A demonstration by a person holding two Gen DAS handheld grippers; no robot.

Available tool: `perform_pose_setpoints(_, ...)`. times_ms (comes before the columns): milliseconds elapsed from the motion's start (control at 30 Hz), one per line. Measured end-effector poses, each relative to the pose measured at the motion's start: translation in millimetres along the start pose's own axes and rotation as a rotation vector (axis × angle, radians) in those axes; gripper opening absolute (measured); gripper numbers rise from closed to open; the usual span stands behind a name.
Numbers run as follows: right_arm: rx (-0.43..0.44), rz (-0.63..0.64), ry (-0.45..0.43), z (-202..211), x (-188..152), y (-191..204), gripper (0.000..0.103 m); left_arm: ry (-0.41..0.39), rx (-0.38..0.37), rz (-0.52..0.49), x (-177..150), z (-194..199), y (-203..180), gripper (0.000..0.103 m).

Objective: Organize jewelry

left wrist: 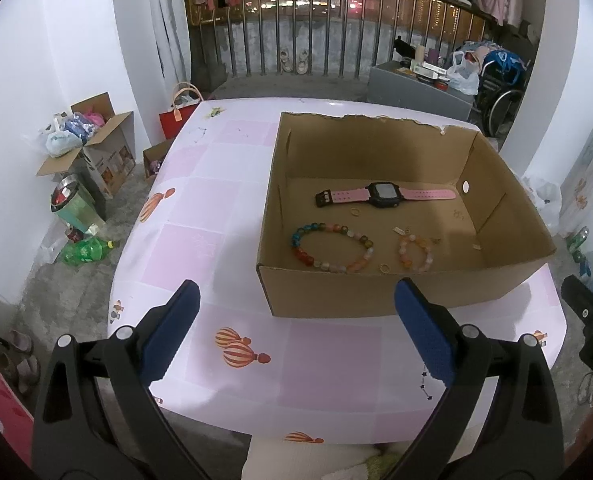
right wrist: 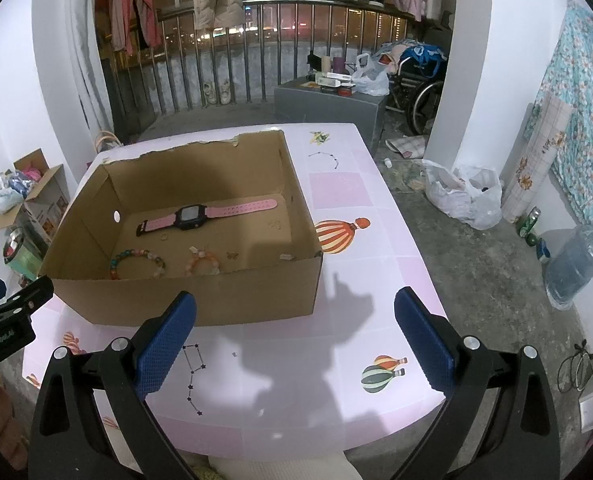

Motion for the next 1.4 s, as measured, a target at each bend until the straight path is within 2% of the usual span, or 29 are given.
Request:
perform_pose_setpoints(433,-0.009,-0.005,-0.001,3,1,-4,0.097,0.006,0.041,-0.018,-4,-1,7,0.094)
perform_pose_setpoints(900,-0.033,-0.023,-0.002,4,3,-14,0.097,-0.002,0.047,0.027,-2,1,18,0.094)
perform_pose_setpoints(1400,-0.034,-0.019,-0.001,3,4,-14,0.097,0.001,0.048,0.034,-4,1,19,0.094)
Point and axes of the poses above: each gripper's, at about its wrist camera, not at the fingertips, and z roughly against the way its jaws point, y to its left, x to its top, the point moved 7 cm from there along -z, roughly the way its jaws point
